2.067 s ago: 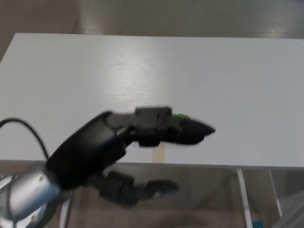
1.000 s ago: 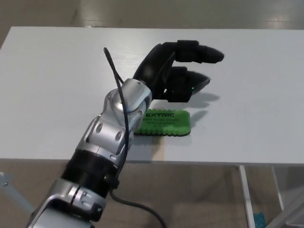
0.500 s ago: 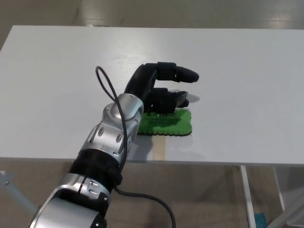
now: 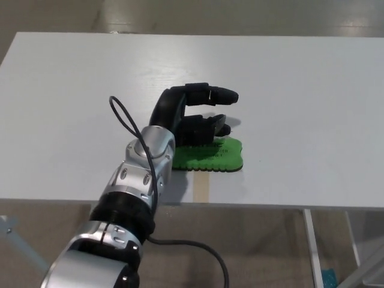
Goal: Use the left hand to press on the green eraser and wipe the desk from center to the left and then back to center.
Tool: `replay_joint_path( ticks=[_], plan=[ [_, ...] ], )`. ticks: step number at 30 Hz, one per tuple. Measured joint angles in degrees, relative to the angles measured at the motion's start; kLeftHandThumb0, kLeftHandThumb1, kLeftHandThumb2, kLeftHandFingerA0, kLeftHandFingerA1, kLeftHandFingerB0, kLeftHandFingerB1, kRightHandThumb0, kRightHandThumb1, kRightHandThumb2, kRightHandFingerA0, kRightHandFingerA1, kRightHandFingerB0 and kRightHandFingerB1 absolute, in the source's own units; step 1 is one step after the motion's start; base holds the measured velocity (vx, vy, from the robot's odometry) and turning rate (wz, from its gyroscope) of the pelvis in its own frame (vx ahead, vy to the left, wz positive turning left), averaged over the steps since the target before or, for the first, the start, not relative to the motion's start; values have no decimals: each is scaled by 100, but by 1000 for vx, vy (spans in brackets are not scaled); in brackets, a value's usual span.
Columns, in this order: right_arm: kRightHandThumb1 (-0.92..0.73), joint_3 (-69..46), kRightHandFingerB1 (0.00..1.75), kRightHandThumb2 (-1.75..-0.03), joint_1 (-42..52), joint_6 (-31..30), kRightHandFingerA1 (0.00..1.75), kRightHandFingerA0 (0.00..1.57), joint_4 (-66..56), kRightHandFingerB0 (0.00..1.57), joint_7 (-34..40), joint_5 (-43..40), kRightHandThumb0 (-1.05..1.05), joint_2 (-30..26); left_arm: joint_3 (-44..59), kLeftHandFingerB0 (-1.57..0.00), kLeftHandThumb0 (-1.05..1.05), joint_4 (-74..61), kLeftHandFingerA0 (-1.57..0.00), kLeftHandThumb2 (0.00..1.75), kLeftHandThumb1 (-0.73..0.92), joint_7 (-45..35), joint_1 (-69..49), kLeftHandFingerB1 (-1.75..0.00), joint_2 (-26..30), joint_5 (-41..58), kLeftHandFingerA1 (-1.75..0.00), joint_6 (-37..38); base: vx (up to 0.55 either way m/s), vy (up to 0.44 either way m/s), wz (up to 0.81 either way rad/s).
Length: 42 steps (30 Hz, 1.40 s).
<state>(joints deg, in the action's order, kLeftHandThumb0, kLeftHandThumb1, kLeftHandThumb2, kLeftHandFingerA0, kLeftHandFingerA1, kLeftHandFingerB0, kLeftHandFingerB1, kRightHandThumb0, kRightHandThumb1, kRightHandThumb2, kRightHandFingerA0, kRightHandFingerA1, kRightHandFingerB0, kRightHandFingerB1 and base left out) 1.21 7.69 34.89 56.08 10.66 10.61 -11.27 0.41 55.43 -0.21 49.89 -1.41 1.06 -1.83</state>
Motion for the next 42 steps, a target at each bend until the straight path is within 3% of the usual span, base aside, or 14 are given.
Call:
replay_joint_path(
  ticks=[8,19,22,42],
  plan=[
    [-52,0,49,-80,18,0,58,56,-43,44,-1,-1,-39,34,152,-97,8,76,-95,64,66,-4,-212,-60,-183,18,-71,250,0,0,0],
    [-53,11,49,-81,-25,1,58,56,-45,44,2,9,-40,39,187,-98,4,27,-95,61,69,-67,-386,-58,-325,16,-69,518,0,0,0],
    [-53,15,49,-81,-29,1,58,56,-35,44,4,10,-40,39,154,-96,4,5,-97,69,72,-69,-453,-61,-327,6,-73,611,0,0,0],
    [-53,56,50,-81,-60,52,58,56,-17,44,32,25,-40,38,70,-97,4,80,-97,67,72,-328,-1007,-61,-120,9,-73,1486,0,0,0]
  ],
)
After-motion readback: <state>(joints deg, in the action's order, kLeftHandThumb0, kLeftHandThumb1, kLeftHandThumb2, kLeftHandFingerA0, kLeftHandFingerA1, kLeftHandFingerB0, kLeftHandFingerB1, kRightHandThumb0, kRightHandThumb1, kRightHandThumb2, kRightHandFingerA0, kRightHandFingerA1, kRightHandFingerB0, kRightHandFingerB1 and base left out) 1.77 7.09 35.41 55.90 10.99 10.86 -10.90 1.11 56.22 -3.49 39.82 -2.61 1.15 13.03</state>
